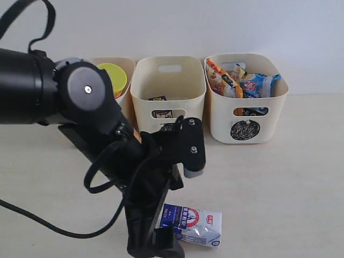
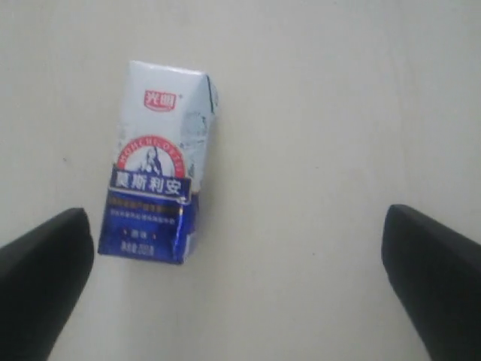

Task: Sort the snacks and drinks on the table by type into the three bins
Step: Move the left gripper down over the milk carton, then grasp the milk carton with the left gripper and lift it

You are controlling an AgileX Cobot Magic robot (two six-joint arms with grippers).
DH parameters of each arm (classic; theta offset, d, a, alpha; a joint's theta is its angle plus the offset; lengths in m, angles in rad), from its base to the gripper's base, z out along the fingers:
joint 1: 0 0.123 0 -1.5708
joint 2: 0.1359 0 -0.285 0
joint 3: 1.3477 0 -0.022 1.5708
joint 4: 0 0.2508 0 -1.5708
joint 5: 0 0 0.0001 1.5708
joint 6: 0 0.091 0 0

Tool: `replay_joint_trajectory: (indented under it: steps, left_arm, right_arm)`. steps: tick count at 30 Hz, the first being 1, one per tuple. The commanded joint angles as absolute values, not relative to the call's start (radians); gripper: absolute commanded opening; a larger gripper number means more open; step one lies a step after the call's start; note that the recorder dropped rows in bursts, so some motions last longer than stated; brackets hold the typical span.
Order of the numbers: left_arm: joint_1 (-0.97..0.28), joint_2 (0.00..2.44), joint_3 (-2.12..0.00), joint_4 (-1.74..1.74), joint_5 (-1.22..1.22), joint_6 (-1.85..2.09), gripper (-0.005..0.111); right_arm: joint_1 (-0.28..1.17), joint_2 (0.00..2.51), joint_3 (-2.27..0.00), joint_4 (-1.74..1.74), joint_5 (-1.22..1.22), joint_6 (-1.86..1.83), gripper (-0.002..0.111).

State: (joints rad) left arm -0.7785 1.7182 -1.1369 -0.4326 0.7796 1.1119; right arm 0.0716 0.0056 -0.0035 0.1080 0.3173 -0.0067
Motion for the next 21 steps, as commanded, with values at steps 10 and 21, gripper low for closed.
replay_joint_trajectory:
  steps: [10,21]
  left_arm:
    - [-0.841,1.878,-1.160,-0.381,0.574,1.176,0.098]
    - [-0.841,1.985,-1.160,-0.332,0.458,1.111,0.090]
  right_arm:
    - [0.070,0.000,0.000,0.101,0.306,-0.006,0.000]
    - [0.070,0.000,0.000,0.101,0.306,-0.006,0.000]
